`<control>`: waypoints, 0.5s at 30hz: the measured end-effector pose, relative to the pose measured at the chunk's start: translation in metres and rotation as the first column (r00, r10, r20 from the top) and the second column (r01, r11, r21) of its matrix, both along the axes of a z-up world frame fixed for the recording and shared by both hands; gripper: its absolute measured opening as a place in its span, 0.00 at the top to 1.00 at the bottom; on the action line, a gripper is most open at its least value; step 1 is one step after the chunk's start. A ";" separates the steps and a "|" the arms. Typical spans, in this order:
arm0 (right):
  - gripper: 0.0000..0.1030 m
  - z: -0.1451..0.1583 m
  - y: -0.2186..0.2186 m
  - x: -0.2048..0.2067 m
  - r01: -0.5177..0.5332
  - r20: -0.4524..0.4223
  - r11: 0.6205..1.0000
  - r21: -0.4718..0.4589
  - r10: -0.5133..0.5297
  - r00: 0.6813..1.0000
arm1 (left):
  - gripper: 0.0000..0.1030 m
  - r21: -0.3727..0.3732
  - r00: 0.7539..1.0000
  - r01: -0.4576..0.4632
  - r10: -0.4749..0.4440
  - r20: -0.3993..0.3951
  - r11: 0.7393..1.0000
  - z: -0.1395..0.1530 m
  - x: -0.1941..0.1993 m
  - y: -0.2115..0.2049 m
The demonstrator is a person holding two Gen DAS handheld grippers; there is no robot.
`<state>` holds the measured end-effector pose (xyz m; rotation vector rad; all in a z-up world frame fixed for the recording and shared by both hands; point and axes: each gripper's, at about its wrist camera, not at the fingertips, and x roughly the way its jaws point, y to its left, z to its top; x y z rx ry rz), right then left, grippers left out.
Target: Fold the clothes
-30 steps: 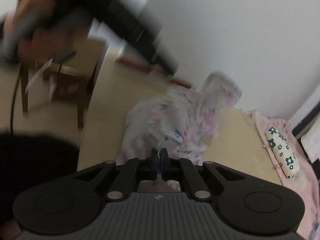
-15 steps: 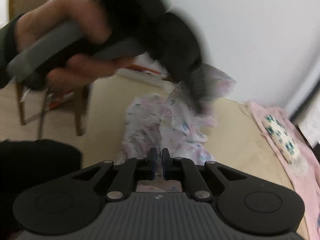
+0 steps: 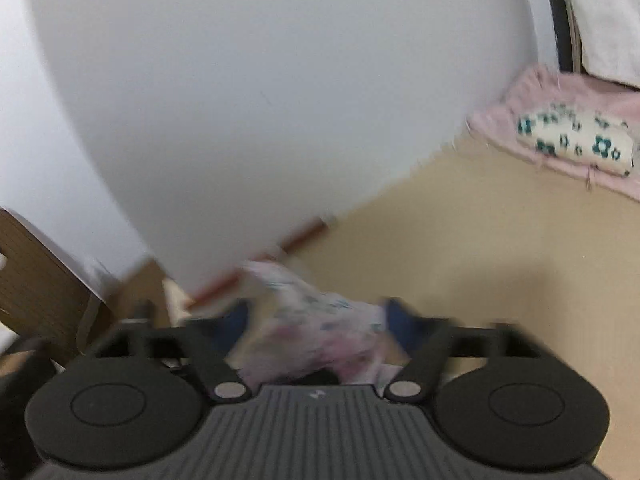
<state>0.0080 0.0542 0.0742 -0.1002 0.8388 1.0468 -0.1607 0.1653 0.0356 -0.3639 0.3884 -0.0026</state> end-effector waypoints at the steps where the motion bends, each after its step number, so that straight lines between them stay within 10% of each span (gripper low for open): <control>1: 0.99 -0.002 0.007 0.003 -0.035 0.020 0.999 -0.029 0.035 0.999 | 0.58 -0.016 1.000 0.005 -0.005 0.002 1.000 0.001 -0.005 0.005; 3: 0.99 0.005 0.017 -0.015 -0.117 0.254 0.985 -0.126 0.146 0.956 | 0.51 -0.048 1.000 0.016 -0.016 0.005 0.999 0.003 -0.016 0.015; 4: 0.99 0.008 0.019 -0.037 -0.176 0.441 0.966 -0.189 0.244 0.864 | 0.51 -0.069 1.000 0.004 -0.004 0.004 0.998 0.004 -0.021 0.022; 6: 0.99 -0.002 0.018 -0.085 -0.304 0.696 0.877 -0.373 0.481 0.534 | 0.53 -0.119 0.998 -0.057 0.056 -0.005 0.991 0.008 -0.031 0.042; 10: 0.99 -0.034 0.020 -0.135 -0.306 0.676 0.717 -0.626 0.695 0.247 | 0.53 -0.213 0.986 -0.126 0.145 0.076 0.969 0.019 -0.046 0.077; 13: 0.98 -0.064 0.018 -0.144 -0.254 0.618 0.644 -0.721 0.764 0.183 | 0.55 -0.143 0.994 -0.085 0.095 0.060 0.986 0.024 -0.033 0.076; 15: 0.92 -0.071 0.018 -0.146 -0.238 0.596 0.634 -0.736 0.773 0.215 | 0.71 -0.078 0.999 -0.050 0.049 -0.007 0.996 0.017 -0.016 0.066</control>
